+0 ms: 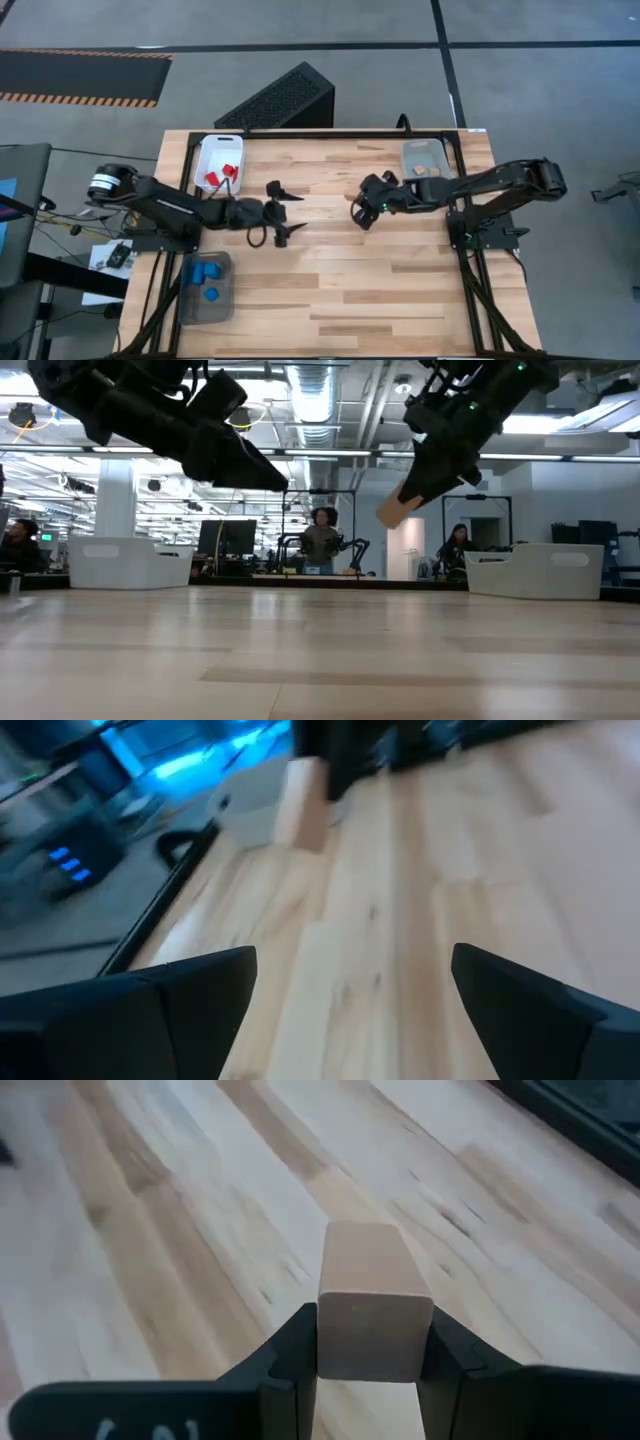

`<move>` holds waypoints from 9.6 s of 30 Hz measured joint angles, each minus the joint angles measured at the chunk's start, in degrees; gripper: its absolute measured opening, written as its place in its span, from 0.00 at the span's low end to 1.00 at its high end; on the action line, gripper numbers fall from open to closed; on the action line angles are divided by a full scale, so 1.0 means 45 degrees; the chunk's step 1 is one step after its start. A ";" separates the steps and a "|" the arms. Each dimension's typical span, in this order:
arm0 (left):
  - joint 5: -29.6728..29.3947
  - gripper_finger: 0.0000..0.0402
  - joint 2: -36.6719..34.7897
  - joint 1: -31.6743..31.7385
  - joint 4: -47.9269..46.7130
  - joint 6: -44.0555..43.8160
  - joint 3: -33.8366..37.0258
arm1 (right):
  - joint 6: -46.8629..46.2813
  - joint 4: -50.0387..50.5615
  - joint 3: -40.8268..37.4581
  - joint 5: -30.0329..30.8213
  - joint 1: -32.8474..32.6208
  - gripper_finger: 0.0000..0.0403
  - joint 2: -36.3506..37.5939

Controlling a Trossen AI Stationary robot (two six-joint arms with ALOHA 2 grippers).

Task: Sort & place blocks by color
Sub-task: Put the brown block into the grey bin, then return to Home Position

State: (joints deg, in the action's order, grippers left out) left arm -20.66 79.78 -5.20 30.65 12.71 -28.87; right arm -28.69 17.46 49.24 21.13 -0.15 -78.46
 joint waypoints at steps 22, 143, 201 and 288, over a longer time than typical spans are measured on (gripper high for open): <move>0.5837 0.81 -0.0329 0.3620 0.2418 0.0449 0.0177 | 0.0278 0.8737 0.0018 0.0937 0.6525 0.30 0.3657; 0.3534 0.14 -1.7709 0.0973 -0.5562 -0.2319 0.5704 | 0.4583 -0.5662 -1.0842 -1.0344 0.2822 0.04 1.7422; 0.4442 0.02 -1.7645 0.0959 -0.6444 -0.3430 0.6321 | 0.4026 -0.4945 -1.0886 -1.0647 0.3066 0.12 1.7359; 0.4442 0.02 -1.7647 0.0964 -0.6440 -0.3405 0.6331 | 0.4026 -0.4965 -1.0886 -1.0643 0.3062 0.12 1.7355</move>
State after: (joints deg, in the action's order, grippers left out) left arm -0.67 0.37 -0.86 1.67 -2.61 -0.38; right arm -10.57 -4.89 0.25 -26.77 13.63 -0.36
